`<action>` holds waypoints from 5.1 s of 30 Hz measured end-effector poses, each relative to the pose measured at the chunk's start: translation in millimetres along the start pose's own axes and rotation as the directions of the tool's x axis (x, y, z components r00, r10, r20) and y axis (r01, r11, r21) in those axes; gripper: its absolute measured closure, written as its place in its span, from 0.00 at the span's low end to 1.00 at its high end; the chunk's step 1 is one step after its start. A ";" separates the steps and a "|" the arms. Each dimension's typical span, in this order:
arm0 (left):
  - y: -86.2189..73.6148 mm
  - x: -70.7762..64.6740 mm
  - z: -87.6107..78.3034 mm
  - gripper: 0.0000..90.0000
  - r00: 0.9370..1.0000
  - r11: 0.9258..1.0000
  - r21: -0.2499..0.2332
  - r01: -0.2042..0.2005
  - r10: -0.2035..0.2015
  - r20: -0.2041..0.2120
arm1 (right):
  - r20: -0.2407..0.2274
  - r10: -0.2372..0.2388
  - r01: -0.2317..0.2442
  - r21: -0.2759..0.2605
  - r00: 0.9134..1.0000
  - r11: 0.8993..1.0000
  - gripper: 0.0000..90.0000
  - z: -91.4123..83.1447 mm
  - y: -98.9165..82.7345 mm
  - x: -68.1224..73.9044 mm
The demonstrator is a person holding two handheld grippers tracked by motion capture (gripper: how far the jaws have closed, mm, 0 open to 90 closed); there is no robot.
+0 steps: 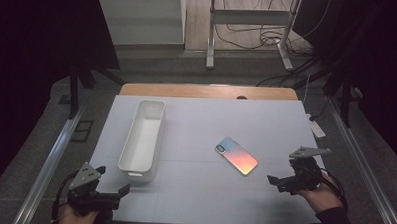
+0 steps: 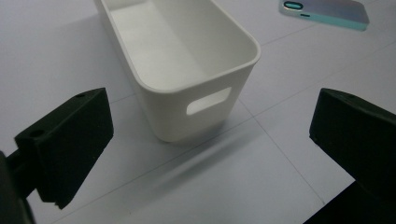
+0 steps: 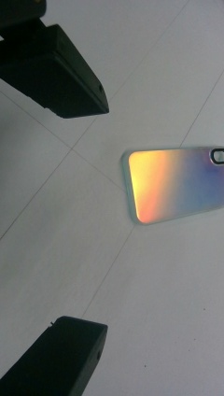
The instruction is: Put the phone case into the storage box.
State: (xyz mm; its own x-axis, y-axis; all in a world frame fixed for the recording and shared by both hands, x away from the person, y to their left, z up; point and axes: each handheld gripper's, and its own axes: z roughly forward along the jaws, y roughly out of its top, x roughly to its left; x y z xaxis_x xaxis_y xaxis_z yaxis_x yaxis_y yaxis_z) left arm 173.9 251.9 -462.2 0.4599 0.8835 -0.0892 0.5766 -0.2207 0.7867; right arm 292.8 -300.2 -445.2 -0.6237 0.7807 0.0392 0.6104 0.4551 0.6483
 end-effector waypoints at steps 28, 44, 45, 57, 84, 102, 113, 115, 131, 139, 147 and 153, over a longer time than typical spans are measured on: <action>0.1 0.3 0.2 0.00 1.000 1.000 0.003 0.001 -0.001 0.001 | -0.035 -0.039 0.041 0.044 0.999 0.998 0.00 29.9 27.1 5.6; 0.1 0.7 0.2 0.00 1.000 1.000 0.005 0.002 -0.002 0.005 | -0.041 -0.052 0.055 0.069 0.998 0.996 0.00 46.8 41.3 8.2; 0.1 0.7 0.2 0.00 1.000 1.000 0.005 0.002 -0.002 0.005 | -0.042 -0.050 0.052 0.070 0.998 0.996 0.00 47.5 42.1 8.8; 0.1 0.9 0.3 0.00 1.000 1.000 0.006 0.002 -0.002 0.007 | -0.057 -0.079 0.084 0.084 0.995 0.993 0.00 58.8 53.0 13.4; 0.1 1.0 0.4 0.00 1.000 1.000 0.007 0.001 -0.001 0.007 | -0.073 -0.103 0.112 0.130 0.992 0.985 0.00 87.9 70.6 16.3; 0.1 1.1 0.4 0.01 1.000 1.000 0.007 0.001 -0.001 0.008 | -0.077 -0.115 0.125 0.137 0.990 0.983 0.00 103.7 81.4 20.9; 0.1 1.2 0.4 0.01 1.000 1.000 0.006 0.002 -0.002 0.008 | -0.065 -0.142 0.150 0.146 0.988 0.978 0.00 113.8 90.3 27.8; 0.0 1.3 0.3 0.01 1.000 1.000 0.006 0.002 -0.002 0.008 | -0.068 -0.148 0.156 0.149 0.987 0.976 0.00 116.9 91.4 29.0; 0.0 1.3 0.2 0.01 1.000 1.000 0.006 0.001 -0.001 0.010 | -0.061 -0.148 0.157 0.196 0.987 0.968 0.00 137.2 74.8 24.1; 0.0 1.0 0.1 0.01 1.000 1.000 0.006 -0.001 0.001 0.010 | -0.065 -0.158 0.168 0.221 0.985 0.961 0.00 145.2 66.6 24.0; 0.0 0.9 0.3 0.01 1.000 1.000 0.007 -0.001 0.001 0.009 | -0.046 -0.181 0.187 0.243 0.982 0.952 0.00 149.7 62.3 25.4; 0.1 -0.3 0.5 0.00 1.000 1.000 0.008 -0.004 0.004 -0.002 | -0.044 -0.182 0.187 0.245 0.982 0.951 0.00 149.8 62.2 25.6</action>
State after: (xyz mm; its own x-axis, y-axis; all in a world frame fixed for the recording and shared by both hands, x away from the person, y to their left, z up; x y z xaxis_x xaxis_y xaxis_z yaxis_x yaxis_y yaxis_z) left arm 174.2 251.5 -462.4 0.4607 0.8835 -0.0852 0.5803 -0.2271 0.7821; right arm 388.0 -187.7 -517.8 -0.7453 0.6651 -0.0454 0.5837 0.6840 0.4376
